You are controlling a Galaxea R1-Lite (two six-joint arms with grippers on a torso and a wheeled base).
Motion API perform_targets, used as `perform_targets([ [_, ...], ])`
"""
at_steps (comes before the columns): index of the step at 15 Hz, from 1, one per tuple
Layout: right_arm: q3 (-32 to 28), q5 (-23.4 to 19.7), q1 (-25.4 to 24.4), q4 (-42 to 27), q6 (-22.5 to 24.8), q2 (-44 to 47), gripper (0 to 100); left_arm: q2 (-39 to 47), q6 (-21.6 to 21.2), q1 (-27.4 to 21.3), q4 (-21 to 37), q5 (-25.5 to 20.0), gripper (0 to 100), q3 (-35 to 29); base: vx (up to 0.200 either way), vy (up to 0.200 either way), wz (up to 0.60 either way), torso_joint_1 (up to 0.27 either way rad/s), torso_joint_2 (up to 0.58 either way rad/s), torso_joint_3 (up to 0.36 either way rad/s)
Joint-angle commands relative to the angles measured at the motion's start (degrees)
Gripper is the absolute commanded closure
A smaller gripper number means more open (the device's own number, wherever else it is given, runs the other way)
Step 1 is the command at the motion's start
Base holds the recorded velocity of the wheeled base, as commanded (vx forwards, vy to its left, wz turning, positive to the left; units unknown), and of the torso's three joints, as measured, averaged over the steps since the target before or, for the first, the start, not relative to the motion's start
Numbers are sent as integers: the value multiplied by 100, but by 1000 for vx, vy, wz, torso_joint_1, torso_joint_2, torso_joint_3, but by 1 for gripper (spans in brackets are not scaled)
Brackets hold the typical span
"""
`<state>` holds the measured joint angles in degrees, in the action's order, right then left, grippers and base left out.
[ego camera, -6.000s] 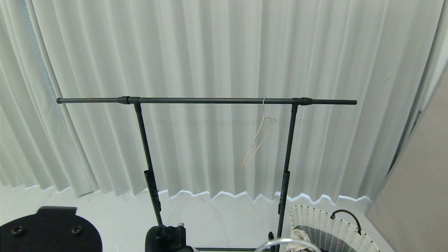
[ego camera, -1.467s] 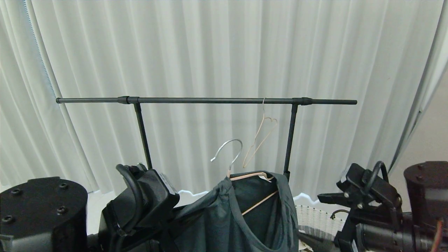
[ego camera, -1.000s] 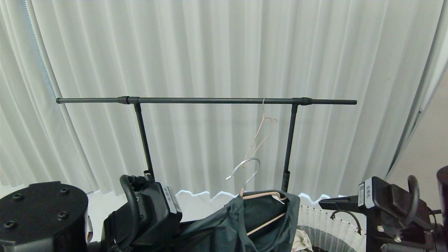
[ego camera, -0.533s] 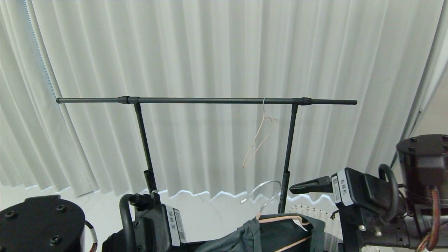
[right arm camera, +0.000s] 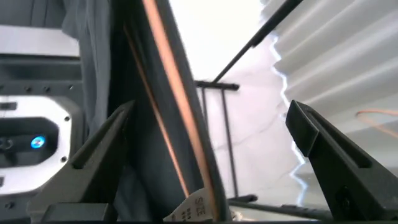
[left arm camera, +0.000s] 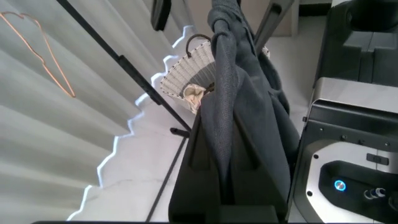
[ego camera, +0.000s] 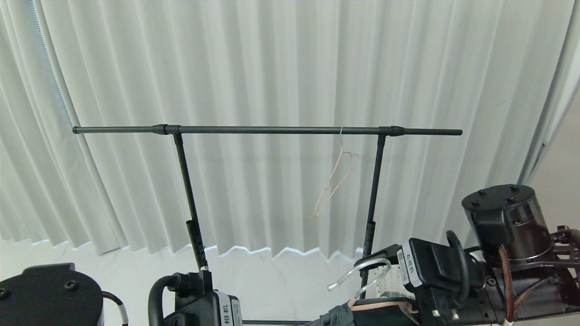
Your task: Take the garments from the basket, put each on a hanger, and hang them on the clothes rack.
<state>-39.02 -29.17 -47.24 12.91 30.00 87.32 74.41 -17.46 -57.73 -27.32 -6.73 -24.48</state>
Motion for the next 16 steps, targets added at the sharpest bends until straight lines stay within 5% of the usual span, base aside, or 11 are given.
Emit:
perform_targets([
  [1,9,-10,-5,-122,6,-5,0,-6,-3,-1,-1,-4,100,-48,0,0,0,0,0,0],
  [2,9,-10,-5,-157,6,-5,100,-6,-12,-1,-1,5,100,-83,0,0,0,0,0,0],
  [11,-18,43,22,-122,287,-84,100,-6,-65,-71,-1,66,100,-101,0,0,0,0,0,0],
  [12,-9,8,48,-122,410,-154,100,-6,-56,-71,-1,93,0,-101,0,0,0,0,0,0],
  [16,-18,-89,303,-122,753,-593,100,21,-3,-27,-1,638,0,-57,0,0,0,0,0,0],
])
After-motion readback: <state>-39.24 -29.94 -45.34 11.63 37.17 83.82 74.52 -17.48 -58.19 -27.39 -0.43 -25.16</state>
